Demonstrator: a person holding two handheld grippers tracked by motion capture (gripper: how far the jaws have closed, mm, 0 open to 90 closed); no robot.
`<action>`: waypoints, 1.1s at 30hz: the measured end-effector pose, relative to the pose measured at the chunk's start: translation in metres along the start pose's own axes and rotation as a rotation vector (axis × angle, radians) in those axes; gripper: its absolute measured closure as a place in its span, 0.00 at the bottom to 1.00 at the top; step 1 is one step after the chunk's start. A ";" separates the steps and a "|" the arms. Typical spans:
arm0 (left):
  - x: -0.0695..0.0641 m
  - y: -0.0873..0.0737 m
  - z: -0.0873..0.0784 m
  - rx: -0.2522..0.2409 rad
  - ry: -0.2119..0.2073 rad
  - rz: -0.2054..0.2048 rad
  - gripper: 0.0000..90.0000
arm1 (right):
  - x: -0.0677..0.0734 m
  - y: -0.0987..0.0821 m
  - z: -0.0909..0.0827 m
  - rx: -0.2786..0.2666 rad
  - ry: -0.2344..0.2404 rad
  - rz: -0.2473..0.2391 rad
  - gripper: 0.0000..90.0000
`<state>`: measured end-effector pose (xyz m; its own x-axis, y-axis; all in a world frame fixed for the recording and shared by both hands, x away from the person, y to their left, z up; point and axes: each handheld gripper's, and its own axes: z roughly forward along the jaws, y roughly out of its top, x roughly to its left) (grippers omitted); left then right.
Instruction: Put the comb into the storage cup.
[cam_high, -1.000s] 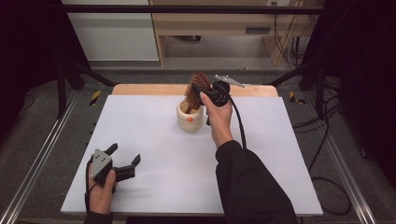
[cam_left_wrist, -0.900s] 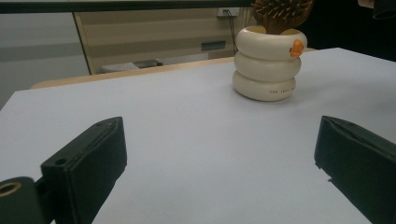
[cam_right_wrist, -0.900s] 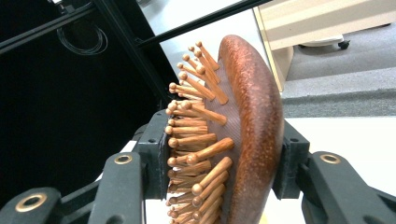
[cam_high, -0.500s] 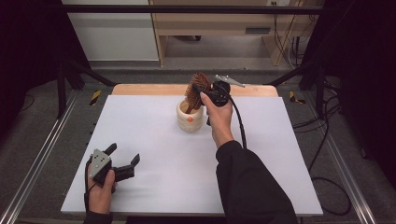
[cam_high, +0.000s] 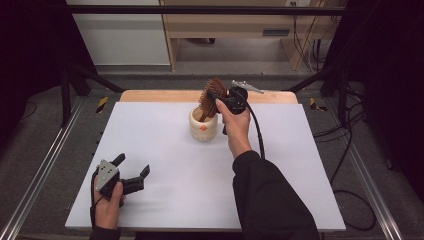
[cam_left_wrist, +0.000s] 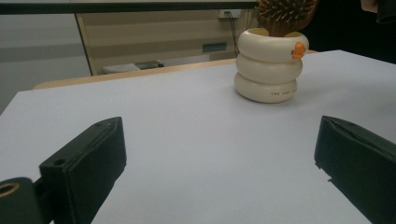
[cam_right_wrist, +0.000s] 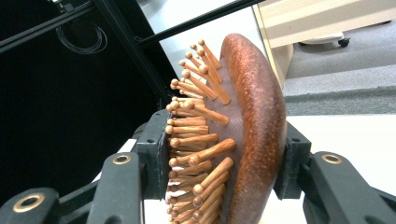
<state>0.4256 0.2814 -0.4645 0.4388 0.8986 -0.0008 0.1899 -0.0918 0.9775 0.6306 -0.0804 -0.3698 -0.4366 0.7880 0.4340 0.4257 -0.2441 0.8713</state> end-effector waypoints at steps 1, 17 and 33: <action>0.000 0.000 0.000 0.001 0.000 -0.001 0.02 | 0.000 0.000 0.000 -0.001 -0.003 -0.002 0.54; -0.003 0.000 0.001 0.007 -0.002 0.006 0.02 | -0.011 -0.001 -0.002 0.002 -0.028 0.014 0.53; -0.003 0.000 0.001 0.007 -0.002 0.006 0.02 | -0.012 -0.002 -0.003 0.000 -0.028 0.013 0.52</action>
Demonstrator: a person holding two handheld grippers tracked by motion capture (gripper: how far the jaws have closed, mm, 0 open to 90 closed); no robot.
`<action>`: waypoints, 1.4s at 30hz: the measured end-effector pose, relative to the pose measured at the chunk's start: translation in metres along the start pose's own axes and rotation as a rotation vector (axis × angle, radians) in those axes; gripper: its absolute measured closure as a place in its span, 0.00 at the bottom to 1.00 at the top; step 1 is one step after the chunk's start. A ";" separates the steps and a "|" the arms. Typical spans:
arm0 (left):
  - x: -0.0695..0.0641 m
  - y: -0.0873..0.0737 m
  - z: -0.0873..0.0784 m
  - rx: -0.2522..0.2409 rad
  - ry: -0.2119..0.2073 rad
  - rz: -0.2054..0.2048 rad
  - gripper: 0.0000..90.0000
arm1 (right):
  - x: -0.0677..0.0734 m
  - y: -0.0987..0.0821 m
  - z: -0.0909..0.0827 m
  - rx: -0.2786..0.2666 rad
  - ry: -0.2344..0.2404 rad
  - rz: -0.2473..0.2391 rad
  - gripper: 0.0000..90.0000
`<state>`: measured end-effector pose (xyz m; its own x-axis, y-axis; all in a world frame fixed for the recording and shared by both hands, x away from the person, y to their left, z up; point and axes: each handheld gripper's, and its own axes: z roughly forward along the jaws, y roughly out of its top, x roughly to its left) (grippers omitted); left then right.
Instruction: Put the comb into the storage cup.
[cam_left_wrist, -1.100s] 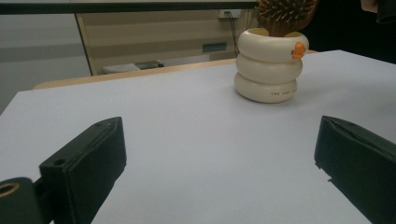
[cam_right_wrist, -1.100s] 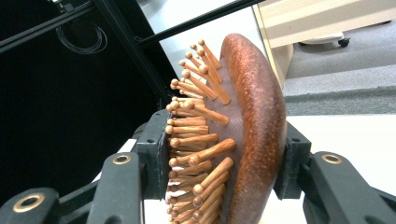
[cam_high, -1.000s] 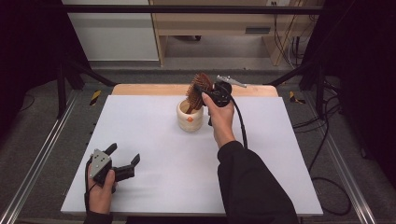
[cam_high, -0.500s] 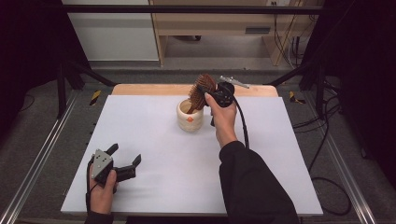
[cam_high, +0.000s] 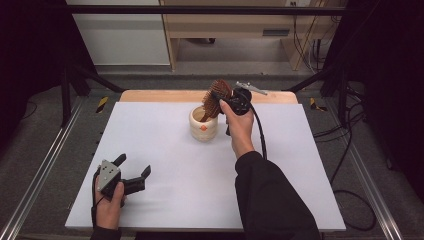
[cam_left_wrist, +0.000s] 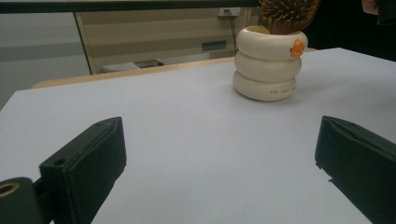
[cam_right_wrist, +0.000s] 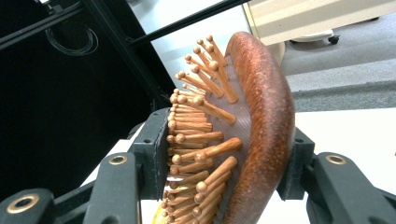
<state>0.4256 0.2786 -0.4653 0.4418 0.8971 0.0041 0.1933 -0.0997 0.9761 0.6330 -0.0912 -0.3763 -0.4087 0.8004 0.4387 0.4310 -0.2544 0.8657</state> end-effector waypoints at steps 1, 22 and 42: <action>0.000 0.000 0.000 0.000 0.000 0.001 0.02 | 0.000 0.000 0.000 0.001 0.000 0.000 0.52; 0.000 0.000 0.000 0.000 0.000 0.000 0.02 | 0.000 -0.001 0.001 0.001 -0.004 -0.003 0.51; 0.000 0.000 0.000 0.001 0.000 0.001 0.02 | -0.002 -0.001 0.001 0.002 -0.009 -0.007 0.48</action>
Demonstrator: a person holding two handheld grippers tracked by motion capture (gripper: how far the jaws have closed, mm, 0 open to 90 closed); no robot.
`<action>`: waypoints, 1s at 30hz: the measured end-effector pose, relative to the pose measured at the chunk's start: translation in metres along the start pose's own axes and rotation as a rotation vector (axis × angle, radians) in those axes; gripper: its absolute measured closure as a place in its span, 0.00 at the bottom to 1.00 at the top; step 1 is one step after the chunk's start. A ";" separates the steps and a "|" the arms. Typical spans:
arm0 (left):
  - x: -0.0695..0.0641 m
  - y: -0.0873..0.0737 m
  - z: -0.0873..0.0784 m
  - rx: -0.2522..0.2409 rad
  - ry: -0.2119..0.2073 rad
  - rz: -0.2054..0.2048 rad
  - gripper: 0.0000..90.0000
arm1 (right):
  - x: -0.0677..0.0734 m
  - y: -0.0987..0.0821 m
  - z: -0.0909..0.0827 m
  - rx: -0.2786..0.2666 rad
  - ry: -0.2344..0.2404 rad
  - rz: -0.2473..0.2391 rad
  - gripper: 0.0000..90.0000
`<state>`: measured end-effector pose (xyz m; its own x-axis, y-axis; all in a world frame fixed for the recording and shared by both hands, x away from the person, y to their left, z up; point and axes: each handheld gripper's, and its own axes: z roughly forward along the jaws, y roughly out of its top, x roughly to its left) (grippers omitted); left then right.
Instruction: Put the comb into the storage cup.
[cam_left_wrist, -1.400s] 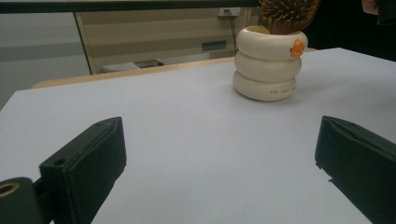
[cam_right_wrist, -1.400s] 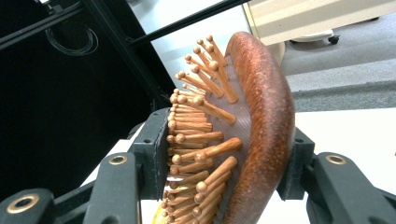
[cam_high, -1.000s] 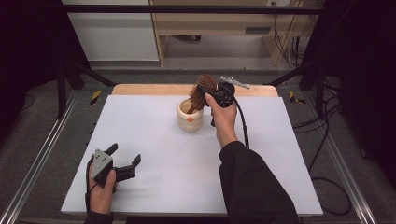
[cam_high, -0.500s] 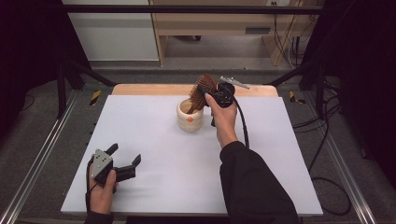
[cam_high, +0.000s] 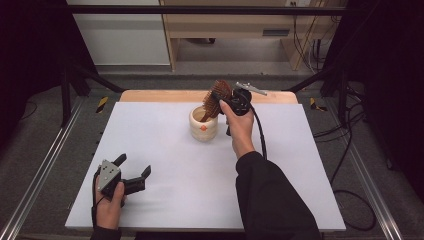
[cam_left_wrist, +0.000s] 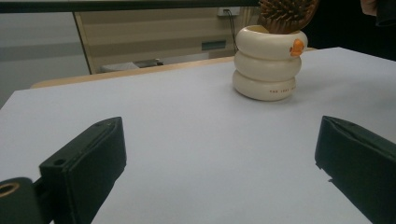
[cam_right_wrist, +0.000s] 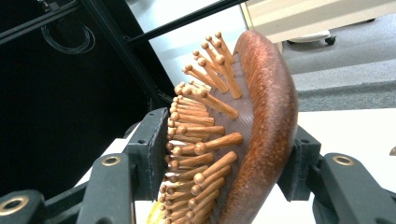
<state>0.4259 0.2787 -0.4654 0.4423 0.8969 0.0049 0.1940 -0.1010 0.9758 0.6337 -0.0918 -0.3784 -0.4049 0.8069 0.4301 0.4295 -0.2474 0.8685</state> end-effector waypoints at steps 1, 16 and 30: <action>0.000 0.000 0.000 0.000 0.000 0.000 0.02 | 0.000 0.000 0.000 0.000 -0.001 0.001 0.48; 0.000 0.000 0.000 0.001 -0.004 0.002 0.02 | -0.001 0.000 0.000 0.001 0.005 0.003 0.47; 0.000 0.000 0.000 0.003 -0.004 0.000 0.02 | -0.002 -0.003 0.003 0.025 0.006 -0.002 0.43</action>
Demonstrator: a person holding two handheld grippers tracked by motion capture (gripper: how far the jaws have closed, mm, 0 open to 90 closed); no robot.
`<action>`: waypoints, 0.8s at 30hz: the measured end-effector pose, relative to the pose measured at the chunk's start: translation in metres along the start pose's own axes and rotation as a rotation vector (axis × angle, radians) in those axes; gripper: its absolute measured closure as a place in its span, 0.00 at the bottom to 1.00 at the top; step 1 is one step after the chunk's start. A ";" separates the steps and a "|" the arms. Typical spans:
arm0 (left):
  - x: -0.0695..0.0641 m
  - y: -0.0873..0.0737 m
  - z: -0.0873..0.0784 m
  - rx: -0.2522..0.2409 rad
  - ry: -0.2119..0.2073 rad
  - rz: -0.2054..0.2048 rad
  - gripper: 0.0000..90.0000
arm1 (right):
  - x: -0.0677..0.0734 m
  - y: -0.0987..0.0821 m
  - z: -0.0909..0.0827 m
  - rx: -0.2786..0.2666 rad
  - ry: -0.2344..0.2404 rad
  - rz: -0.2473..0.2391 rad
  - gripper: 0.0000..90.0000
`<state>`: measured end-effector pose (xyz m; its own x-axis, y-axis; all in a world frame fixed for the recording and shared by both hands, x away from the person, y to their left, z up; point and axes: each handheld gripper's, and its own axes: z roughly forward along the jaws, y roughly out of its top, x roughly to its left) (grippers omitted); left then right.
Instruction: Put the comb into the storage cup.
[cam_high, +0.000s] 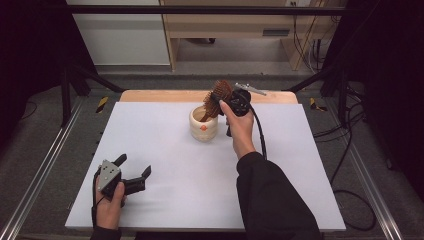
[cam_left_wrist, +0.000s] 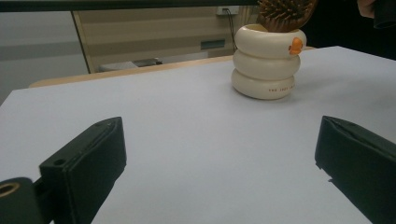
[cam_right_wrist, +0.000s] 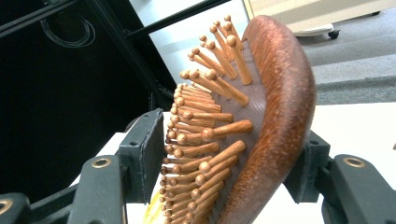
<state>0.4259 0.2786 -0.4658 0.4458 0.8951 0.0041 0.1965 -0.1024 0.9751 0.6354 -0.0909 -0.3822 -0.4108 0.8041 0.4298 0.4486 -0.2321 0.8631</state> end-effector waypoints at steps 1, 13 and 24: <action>0.000 0.000 0.000 0.000 0.001 -0.001 0.02 | 0.000 0.000 0.000 0.001 0.001 0.000 0.42; 0.000 0.000 0.000 0.002 -0.003 0.000 0.02 | -0.001 0.003 -0.003 -0.008 -0.005 0.003 0.29; 0.000 0.000 0.000 0.001 0.000 0.001 0.02 | 0.003 0.013 -0.021 -0.042 -0.038 -0.069 0.16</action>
<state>0.4260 0.2785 -0.4659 0.4460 0.8950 0.0055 0.1970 -0.1041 0.9749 0.6236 -0.1029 -0.3642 -0.4085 0.8391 0.3592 0.3859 -0.1979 0.9011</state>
